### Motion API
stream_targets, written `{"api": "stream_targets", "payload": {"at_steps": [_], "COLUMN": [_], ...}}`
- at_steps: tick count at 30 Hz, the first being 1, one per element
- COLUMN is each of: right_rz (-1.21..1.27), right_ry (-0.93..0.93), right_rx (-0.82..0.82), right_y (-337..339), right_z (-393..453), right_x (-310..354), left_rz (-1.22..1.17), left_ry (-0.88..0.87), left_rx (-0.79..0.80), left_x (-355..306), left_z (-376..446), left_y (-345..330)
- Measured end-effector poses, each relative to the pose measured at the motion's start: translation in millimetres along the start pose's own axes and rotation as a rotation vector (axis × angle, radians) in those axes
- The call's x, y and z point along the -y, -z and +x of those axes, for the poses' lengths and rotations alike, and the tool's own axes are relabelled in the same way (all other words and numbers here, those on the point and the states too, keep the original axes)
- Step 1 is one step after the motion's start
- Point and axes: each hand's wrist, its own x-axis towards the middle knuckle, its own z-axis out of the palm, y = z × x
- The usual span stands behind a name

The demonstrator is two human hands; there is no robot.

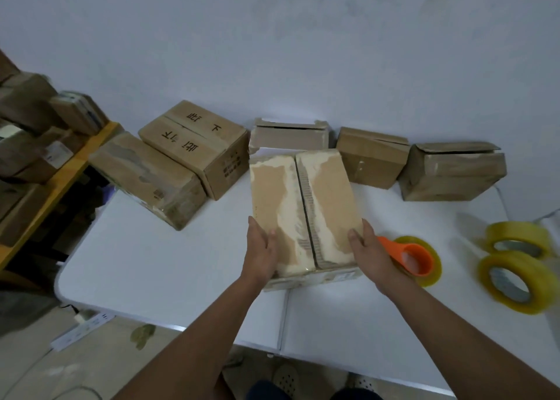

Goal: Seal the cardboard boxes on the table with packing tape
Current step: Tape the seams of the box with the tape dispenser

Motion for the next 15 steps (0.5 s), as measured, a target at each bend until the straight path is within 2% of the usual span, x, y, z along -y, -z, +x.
{"api": "stream_targets", "payload": {"at_steps": [5,12,15], "right_rz": [-0.031,-0.078,-0.083], "right_ry": [0.053,0.110,0.138], "right_rx": [0.008,0.200,0.312], "right_y": [0,9,8], "right_z": [-13,-30,-38], "right_x": [-13,-21,-23], "left_rz": [0.020,0.044,0.047], "left_ry": [0.005,0.049,0.070], "left_rx": [-0.042,-0.168,-0.274], "left_x": [12,22,34], "left_z": [-25,-81,-105], "left_y": [-3,-12,-12]}}
